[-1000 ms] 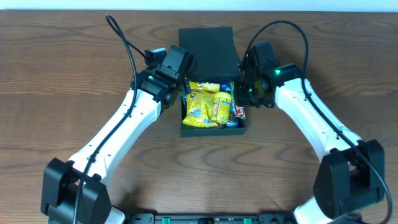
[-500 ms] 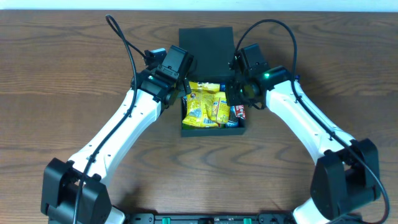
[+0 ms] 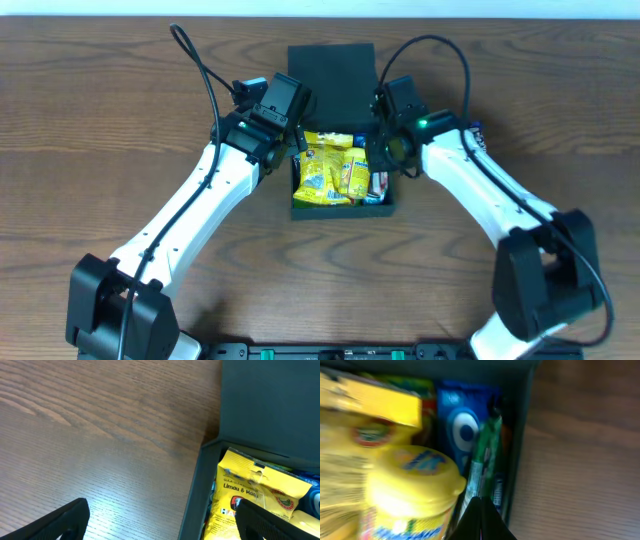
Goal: Pack container
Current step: 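Insert the KitKat bar into the box's right side with the right gripper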
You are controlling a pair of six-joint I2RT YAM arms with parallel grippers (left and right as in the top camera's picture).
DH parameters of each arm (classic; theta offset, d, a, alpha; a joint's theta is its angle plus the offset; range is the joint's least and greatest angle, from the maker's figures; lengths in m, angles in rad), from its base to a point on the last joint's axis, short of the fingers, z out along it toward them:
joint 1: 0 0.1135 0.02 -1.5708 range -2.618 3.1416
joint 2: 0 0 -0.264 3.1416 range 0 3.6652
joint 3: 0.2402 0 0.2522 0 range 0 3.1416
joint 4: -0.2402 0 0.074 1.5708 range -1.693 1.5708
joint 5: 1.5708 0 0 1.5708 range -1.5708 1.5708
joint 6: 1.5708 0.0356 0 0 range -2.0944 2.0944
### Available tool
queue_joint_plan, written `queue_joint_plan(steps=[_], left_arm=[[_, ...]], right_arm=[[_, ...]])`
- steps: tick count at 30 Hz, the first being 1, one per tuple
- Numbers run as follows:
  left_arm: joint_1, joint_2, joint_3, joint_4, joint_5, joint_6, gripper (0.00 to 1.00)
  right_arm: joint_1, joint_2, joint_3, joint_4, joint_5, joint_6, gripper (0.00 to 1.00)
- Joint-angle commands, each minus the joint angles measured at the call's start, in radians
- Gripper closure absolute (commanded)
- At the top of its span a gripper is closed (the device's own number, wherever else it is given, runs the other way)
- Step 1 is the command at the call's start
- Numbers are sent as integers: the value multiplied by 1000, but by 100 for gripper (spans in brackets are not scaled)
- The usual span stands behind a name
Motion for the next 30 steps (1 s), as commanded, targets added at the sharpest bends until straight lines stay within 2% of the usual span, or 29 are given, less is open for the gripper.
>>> queue_joint_plan(steps=[1, 6, 11, 19, 24, 30], left_arm=[[3, 7, -4, -7, 0, -3, 5], [3, 7, -4, -6, 0, -3, 5], [3, 7, -4, -6, 0, -3, 5], [3, 7, -4, -7, 0, -3, 5], [3, 7, -4, -6, 0, -4, 5], [3, 7, -4, -11, 0, -3, 5]], right_arm=[[-15, 38, -18, 5, 13, -8, 99], [-15, 33, -10, 19, 5, -10, 98], [-8, 32, -7, 56, -87, -43, 98], [21, 32, -9, 86, -65, -50, 98], [22, 32, -9, 109, -200, -115, 99], [-3, 21, 7, 76, -115, -114, 99]])
